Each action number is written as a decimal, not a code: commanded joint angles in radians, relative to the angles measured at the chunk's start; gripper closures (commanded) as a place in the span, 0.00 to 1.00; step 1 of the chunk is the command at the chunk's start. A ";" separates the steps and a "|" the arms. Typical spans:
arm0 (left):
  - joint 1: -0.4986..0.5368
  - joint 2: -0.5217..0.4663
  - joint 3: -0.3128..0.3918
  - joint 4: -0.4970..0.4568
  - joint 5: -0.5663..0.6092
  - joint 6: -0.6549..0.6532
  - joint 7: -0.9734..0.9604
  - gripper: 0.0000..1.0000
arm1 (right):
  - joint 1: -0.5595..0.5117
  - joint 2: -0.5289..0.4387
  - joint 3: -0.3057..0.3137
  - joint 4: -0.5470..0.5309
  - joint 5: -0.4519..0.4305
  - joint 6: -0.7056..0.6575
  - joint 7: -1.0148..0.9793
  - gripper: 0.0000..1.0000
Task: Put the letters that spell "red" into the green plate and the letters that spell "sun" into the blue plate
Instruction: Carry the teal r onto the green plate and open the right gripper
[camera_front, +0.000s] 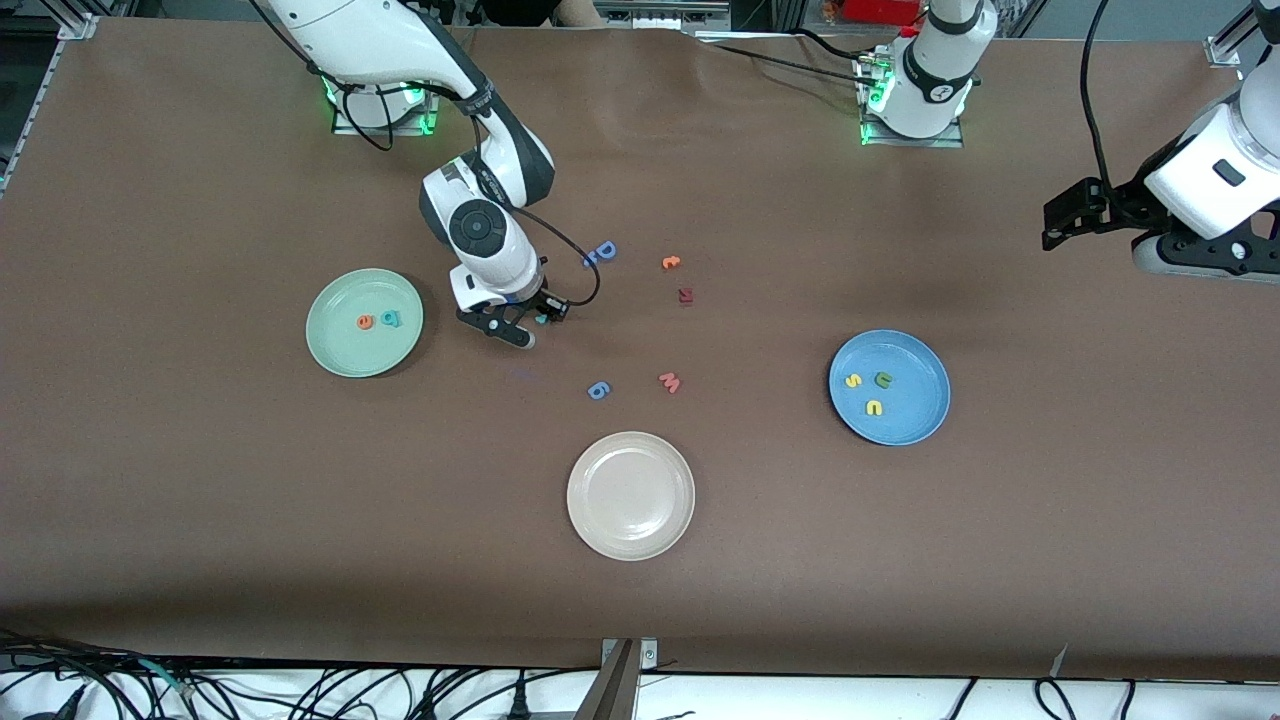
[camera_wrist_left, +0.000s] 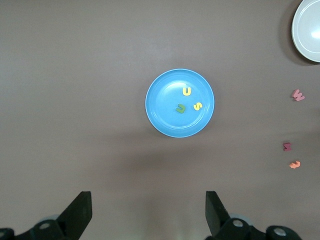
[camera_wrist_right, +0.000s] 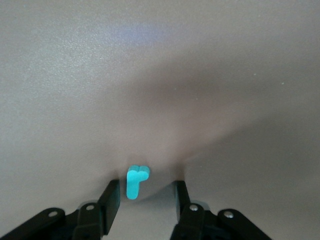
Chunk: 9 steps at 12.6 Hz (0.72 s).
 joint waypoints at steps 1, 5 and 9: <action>0.007 -0.075 0.005 -0.098 -0.027 0.054 0.028 0.00 | 0.009 0.018 -0.005 0.012 0.010 0.008 0.010 0.64; 0.006 -0.089 0.003 -0.123 -0.021 0.079 0.030 0.00 | 0.009 0.021 -0.005 0.012 0.011 0.007 0.010 0.79; 0.004 -0.086 0.002 -0.118 -0.017 0.079 0.028 0.00 | 0.009 0.021 -0.005 0.012 0.011 0.005 0.012 0.93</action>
